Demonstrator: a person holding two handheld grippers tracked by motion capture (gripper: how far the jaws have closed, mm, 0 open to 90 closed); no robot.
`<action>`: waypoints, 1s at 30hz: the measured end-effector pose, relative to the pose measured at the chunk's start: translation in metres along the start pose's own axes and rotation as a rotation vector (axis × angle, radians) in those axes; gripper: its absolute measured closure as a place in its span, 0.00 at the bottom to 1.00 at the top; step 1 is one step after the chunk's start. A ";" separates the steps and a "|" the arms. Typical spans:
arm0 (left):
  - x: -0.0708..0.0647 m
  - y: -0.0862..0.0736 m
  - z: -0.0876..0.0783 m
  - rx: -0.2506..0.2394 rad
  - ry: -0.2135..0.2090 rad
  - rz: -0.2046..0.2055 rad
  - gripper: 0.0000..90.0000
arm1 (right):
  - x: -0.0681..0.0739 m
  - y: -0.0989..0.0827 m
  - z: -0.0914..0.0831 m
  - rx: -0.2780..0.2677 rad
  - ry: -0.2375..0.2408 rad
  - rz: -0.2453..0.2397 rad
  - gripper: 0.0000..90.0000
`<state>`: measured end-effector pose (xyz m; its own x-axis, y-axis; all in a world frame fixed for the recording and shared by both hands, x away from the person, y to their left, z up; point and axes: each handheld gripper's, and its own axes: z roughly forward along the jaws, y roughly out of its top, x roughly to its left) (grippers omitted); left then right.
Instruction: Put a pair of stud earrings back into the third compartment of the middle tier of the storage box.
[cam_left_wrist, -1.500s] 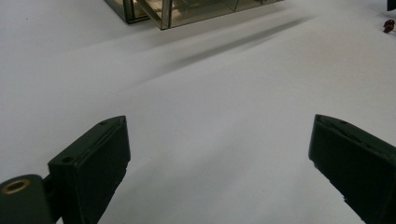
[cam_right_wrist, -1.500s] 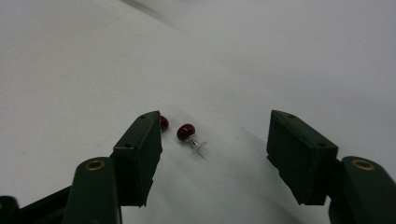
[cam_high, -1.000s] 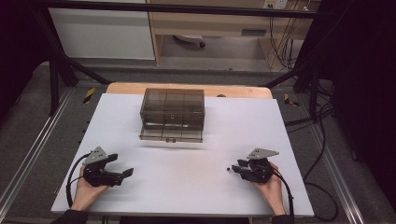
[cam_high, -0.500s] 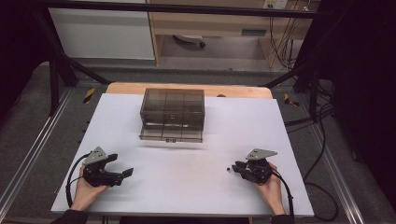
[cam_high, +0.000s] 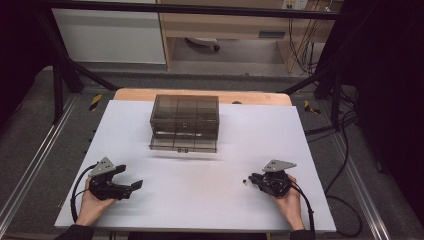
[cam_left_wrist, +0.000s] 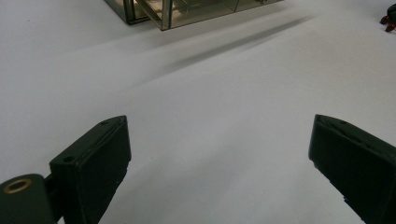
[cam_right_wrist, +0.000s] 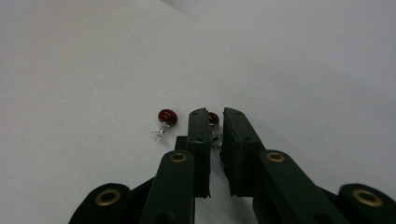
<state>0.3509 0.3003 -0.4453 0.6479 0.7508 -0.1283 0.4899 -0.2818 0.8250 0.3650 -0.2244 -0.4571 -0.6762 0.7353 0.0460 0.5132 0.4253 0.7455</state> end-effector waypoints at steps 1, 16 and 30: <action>0.000 0.000 0.000 0.000 0.000 0.000 0.06 | 0.000 0.000 0.000 -0.001 -0.003 -0.003 0.91; 0.000 0.000 -0.001 0.001 0.002 0.005 0.06 | 0.000 0.004 -0.012 -0.035 -0.005 0.018 0.91; 0.000 -0.001 -0.001 0.001 0.001 -0.001 0.06 | 0.008 0.016 -0.020 -0.060 0.006 0.040 0.91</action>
<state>0.3497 0.3011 -0.4456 0.6468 0.7518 -0.1287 0.4915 -0.2818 0.8241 0.3578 -0.2224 -0.4314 -0.6587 0.7481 0.0806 0.5077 0.3629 0.7814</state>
